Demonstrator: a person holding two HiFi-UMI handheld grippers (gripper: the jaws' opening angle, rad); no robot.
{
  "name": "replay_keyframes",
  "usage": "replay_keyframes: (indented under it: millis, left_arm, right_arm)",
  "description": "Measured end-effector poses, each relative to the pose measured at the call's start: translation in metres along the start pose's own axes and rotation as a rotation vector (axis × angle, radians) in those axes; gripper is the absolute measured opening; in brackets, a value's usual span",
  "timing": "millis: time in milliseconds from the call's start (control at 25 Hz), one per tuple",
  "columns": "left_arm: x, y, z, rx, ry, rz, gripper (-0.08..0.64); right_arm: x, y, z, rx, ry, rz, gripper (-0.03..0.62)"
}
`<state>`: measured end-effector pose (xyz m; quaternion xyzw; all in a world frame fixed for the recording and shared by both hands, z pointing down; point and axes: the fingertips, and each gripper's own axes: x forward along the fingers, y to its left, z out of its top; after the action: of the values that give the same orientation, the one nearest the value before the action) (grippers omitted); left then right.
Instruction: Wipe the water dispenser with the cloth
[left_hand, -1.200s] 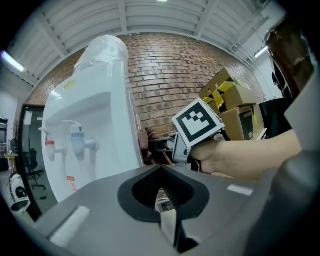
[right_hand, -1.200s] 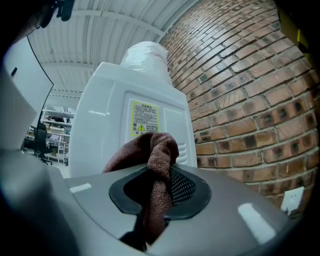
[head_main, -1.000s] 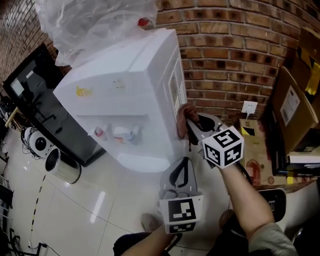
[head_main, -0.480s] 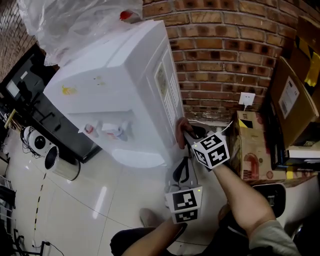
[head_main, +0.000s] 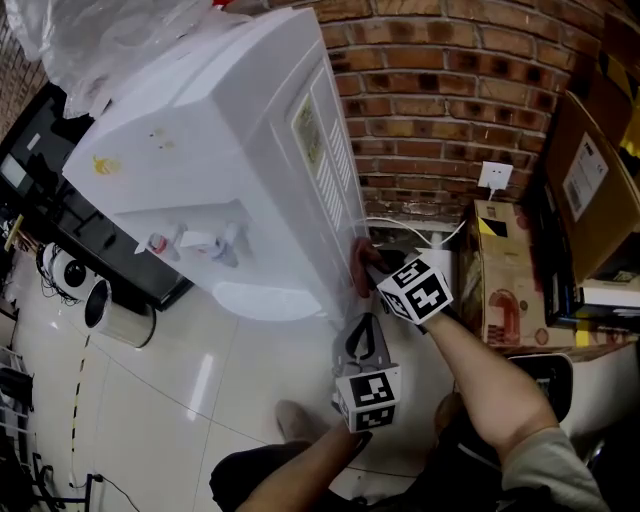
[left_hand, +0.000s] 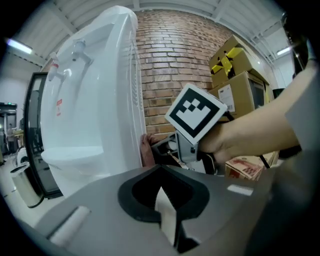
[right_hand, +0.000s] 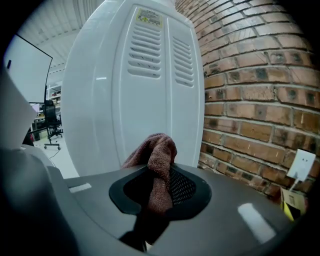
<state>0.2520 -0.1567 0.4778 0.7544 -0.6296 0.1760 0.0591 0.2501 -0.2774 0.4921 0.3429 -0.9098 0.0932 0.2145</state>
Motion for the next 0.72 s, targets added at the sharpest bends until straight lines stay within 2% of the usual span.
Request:
replay_keyframes:
  millis: [200,360,480,600,720]
  left_arm:
    - [0.013,-0.01,-0.04,0.036,0.072,-0.032,0.0]
    - [0.022,-0.018,-0.068,0.054,0.126,-0.07,0.0]
    - [0.029,-0.022,-0.086,0.096,0.15,-0.089,0.0]
    - [0.036,-0.026,-0.099,0.135,0.167,-0.114,0.0]
    - [0.04,-0.023,-0.108,0.12,0.188,-0.125,0.0]
  right_arm:
    - [0.018,0.001,-0.031,0.026,0.084,0.022,0.084]
    - [0.036,0.004,-0.068,0.07,0.184,0.044,0.084]
    - [0.048,0.003,-0.088,0.115,0.234,0.054,0.084]
    - [0.058,-0.003,-0.113,0.148,0.292,0.038,0.084]
    - [0.067,-0.007,-0.143,0.169,0.368,0.013,0.083]
